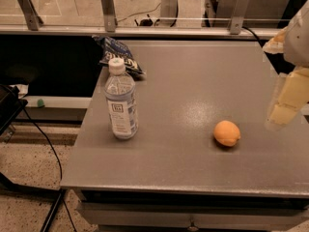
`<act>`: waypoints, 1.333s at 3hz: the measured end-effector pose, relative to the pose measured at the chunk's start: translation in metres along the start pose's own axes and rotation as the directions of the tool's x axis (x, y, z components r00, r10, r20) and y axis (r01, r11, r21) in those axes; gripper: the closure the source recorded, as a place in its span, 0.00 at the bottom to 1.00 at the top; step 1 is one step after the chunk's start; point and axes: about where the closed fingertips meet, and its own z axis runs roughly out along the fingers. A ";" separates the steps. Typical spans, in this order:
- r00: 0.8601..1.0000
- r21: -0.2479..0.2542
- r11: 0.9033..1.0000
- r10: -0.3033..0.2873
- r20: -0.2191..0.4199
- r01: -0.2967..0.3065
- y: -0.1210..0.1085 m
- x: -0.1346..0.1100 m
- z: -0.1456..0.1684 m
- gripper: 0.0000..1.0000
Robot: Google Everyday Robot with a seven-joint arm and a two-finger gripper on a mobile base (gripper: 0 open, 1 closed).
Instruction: Pick orange
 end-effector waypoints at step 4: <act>0.990 -0.114 0.991 -0.089 -0.107 0.077 0.015 -0.016 0.106 0.00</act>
Offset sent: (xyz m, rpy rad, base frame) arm 0.0168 0.0356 -0.0858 -0.0767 0.1100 0.0793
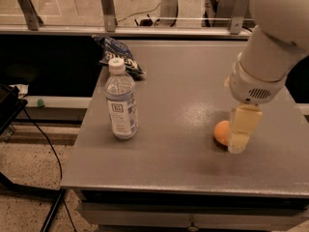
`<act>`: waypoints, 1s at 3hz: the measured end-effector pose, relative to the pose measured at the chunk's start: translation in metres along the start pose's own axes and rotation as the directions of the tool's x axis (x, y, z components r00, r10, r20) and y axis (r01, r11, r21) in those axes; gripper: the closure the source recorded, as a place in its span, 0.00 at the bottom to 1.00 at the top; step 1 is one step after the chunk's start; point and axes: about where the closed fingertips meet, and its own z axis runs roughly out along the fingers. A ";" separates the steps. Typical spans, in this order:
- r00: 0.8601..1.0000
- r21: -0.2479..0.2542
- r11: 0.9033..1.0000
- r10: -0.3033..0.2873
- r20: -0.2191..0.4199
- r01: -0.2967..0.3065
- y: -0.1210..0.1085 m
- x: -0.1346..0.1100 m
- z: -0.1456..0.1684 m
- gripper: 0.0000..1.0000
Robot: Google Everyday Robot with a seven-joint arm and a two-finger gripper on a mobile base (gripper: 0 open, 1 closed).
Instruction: Pick orange
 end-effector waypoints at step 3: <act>0.998 -0.082 0.997 0.003 -0.058 -0.008 0.002 0.004 0.050 0.41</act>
Offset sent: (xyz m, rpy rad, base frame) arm 0.0079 -0.0006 -0.0604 -0.0604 0.1089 -0.0074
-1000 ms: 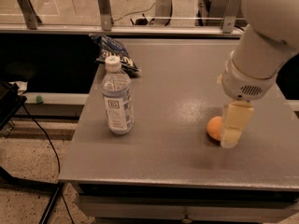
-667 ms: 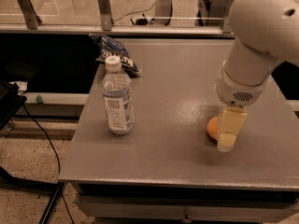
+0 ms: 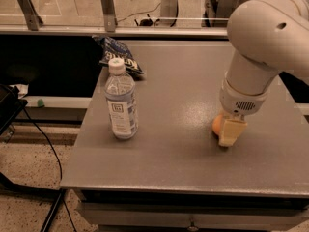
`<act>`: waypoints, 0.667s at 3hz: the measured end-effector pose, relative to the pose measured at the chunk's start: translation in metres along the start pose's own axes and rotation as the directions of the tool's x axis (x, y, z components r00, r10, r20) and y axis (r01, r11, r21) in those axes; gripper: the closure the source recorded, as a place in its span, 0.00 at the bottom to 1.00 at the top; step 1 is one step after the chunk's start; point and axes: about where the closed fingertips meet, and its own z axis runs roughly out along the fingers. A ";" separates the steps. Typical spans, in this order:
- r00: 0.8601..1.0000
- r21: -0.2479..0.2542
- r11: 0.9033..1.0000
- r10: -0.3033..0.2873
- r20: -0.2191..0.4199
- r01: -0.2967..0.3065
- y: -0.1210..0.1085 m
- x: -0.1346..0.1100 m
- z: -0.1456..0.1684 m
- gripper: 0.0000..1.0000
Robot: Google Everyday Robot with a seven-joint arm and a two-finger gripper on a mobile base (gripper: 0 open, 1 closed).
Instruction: Pick orange
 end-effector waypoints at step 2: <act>0.996 -0.003 1.000 0.017 0.087 -0.017 -0.005 0.004 -0.031 0.95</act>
Offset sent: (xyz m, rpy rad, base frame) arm 0.0077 -0.0100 0.0673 0.1545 -0.0495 -0.0173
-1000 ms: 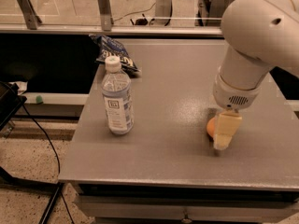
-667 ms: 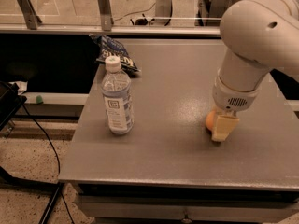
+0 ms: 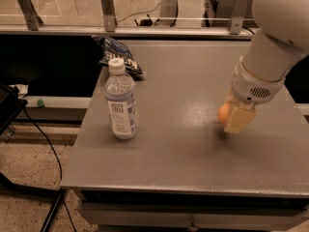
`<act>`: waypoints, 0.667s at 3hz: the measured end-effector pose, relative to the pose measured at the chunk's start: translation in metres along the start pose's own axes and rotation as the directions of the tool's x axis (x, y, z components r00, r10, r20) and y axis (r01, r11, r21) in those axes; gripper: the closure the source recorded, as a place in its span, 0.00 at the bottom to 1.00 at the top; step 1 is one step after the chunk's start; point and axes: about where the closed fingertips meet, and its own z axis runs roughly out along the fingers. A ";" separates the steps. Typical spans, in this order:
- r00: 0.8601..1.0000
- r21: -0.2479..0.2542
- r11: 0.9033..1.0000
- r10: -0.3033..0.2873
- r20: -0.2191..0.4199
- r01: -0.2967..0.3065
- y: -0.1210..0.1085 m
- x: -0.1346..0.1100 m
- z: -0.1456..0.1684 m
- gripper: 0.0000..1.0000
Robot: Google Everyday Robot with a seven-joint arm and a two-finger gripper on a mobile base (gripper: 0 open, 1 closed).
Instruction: Pick orange
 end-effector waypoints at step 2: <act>0.981 0.093 0.996 -0.007 0.191 -0.011 -0.009 -0.001 -0.064 1.00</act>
Offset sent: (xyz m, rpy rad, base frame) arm 0.0028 -0.0156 0.0442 0.0998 -0.0962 -0.0152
